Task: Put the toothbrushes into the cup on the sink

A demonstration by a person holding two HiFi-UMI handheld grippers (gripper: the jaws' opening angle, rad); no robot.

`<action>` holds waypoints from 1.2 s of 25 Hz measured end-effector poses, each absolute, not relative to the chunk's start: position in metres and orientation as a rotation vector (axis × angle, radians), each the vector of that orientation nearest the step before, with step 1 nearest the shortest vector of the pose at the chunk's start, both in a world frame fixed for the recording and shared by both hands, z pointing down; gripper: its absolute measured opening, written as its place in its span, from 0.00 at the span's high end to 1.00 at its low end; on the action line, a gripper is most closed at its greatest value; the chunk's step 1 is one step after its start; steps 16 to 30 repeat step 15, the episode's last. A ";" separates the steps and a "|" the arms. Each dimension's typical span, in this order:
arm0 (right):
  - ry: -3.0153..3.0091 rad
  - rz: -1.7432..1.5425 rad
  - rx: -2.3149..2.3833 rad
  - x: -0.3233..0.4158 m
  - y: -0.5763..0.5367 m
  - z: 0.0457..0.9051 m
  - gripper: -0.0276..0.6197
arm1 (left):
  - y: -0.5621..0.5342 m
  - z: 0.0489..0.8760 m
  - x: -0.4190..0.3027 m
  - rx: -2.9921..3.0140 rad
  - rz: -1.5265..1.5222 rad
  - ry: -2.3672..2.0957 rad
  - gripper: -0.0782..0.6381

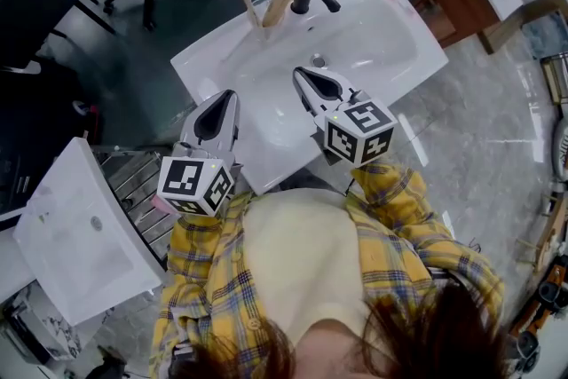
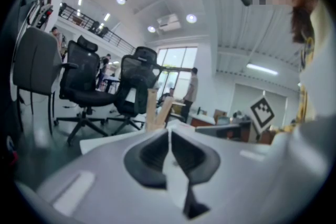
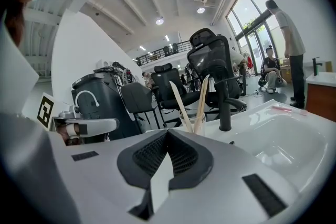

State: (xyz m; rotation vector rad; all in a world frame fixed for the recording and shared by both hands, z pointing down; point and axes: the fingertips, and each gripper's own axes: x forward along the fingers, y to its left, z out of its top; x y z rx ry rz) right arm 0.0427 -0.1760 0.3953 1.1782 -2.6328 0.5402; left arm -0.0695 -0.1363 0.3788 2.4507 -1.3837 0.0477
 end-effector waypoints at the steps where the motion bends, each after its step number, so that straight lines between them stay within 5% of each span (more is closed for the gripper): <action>1: -2.628 0.542 1.178 0.043 -0.176 0.396 0.94 | -0.136 0.379 -0.070 2.450 0.050 -1.383 0.87; 30: -2.623 0.530 1.162 0.040 -0.176 0.401 0.94 | -0.128 0.386 -0.070 2.434 0.098 -1.372 0.88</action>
